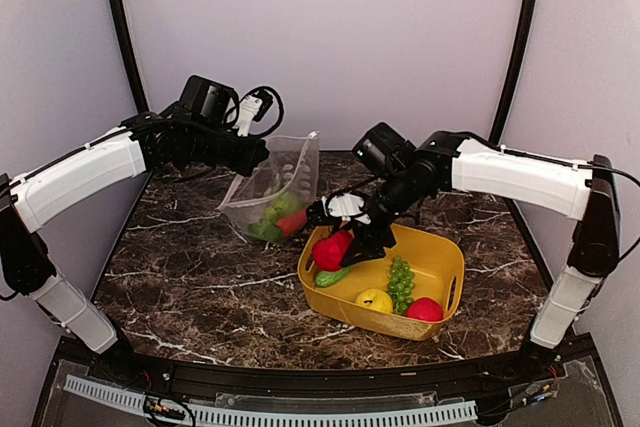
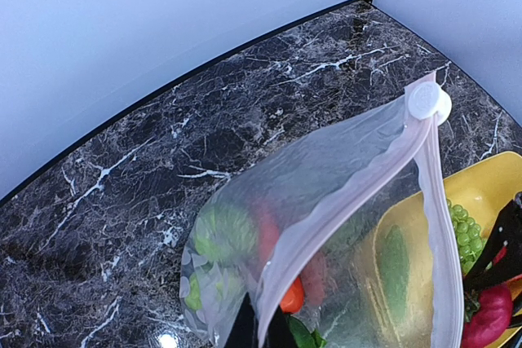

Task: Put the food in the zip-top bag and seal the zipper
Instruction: Pick up the fake vegetable from the bin, then place the fake vegetable in the zipper food storage bag.

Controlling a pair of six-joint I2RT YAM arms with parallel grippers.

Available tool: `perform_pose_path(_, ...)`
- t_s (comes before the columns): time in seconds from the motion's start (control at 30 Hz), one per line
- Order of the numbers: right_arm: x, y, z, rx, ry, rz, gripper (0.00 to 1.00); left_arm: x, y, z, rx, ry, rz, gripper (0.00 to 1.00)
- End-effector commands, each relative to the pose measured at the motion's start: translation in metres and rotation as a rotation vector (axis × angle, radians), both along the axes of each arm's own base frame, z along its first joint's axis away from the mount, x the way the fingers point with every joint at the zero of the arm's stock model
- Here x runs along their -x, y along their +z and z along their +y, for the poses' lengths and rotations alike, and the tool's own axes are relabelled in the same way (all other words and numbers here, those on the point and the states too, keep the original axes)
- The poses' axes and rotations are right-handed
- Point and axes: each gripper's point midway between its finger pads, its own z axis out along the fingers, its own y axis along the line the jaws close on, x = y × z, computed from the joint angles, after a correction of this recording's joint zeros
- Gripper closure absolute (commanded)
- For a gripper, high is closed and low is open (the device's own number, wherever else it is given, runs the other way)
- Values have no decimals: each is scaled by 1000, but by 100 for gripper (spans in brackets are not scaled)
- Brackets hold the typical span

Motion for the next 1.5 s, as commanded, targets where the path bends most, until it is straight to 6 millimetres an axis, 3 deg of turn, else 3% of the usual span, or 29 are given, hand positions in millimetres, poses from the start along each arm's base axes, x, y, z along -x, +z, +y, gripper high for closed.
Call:
perform_pose_path(0.0,0,61,17,-129,8,31,53,0,-3,0,6,-3,20,99)
perform_pose_path(0.3,-20,133,49,-292,13,-40,53,1,-3,-1,13,-10,24,99)
perform_pose_path(0.57,-54,179,77,-420,-61,-145,53,3,2,-2,33,-15,23,99)
perform_pose_path(0.67,-68,178,83,-429,-92,-184,53,4,4,-3,38,-18,21,99)
perform_pose_path(0.93,-97,151,86,-398,-177,-222,53,7,12,-2,55,-22,10,99)
perform_pose_path(1.23,-104,154,89,-419,-217,-236,51,8,15,-2,67,-20,10,99)
perform_pose_path(1.47,-113,130,85,-361,-248,-256,49,8,19,0,74,-9,-1,99)
